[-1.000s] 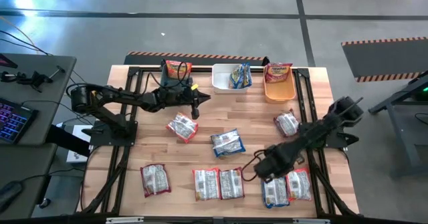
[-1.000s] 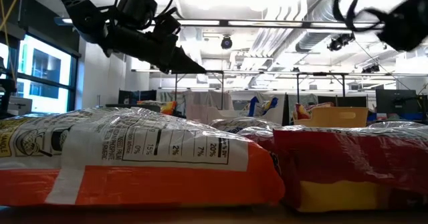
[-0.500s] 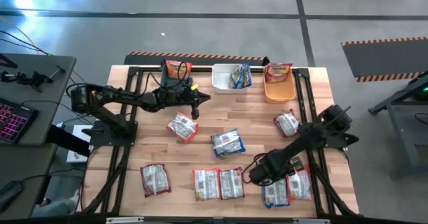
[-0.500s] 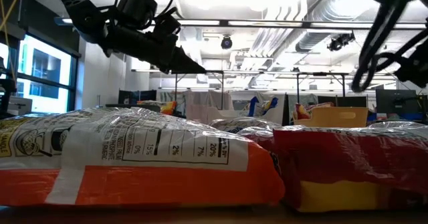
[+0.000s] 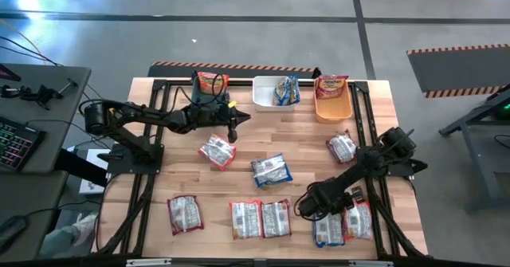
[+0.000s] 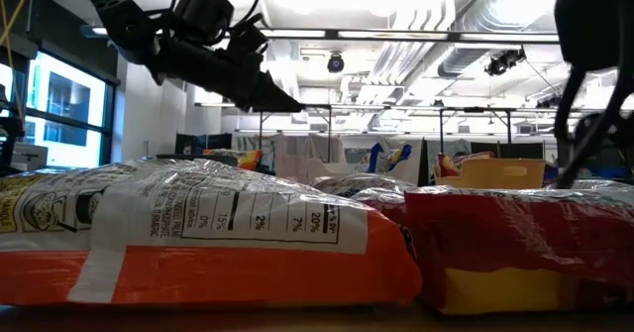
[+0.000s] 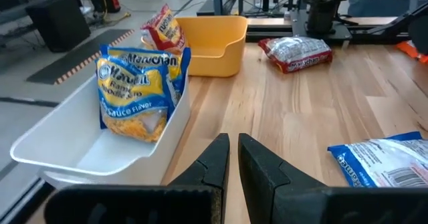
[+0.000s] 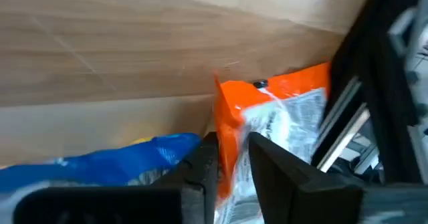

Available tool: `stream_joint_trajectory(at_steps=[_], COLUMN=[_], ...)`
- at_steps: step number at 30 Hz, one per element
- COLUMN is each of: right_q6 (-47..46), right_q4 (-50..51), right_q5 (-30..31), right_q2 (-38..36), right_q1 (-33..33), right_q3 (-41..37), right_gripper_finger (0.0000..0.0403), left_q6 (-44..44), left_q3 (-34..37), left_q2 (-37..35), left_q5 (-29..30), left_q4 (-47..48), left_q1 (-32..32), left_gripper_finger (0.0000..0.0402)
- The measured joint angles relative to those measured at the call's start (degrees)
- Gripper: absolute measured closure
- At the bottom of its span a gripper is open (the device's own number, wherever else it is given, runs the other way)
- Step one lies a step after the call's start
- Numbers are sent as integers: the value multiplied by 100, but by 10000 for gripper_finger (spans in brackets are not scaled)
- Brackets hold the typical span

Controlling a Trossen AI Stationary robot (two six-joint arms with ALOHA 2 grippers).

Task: Sort Maruchan noodles
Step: Put the right orange noodle pack into the yellow bin

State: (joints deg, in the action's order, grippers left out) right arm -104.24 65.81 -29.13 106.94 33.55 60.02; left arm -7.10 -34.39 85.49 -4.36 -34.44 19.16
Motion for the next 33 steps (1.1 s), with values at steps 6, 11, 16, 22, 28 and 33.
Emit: stream_joint_trajectory(at_steps=[6,11,16,22,28,33], right_q6=[445,897,1159,1608,860,633], right_q4=[-68,588,1170,1239,1391,520], right_q5=[1,530,1857,3928,2710,1825], right_q2=[-19,-178,-628,-1322,-1629,-1413], right_q1=[23,5,-27,-13,-95,-95], right_q3=[-148,201,798,1423,1028,579], right_gripper_finger=[388,398,402,403,397,337], left_q6=[519,868,978,1434,1334,1240], left_q3=[438,758,772,772,774,774], left_q2=[2,2,2,2,2,0], left_q5=[-107,-106,-510,-1318,-1344,-1252], left_q4=[-773,-1362,-1674,-1966,-1947,-1849], left_q1=[5,75,96,236,232,190], left_gripper_finger=[378,378,378,380,393,400])
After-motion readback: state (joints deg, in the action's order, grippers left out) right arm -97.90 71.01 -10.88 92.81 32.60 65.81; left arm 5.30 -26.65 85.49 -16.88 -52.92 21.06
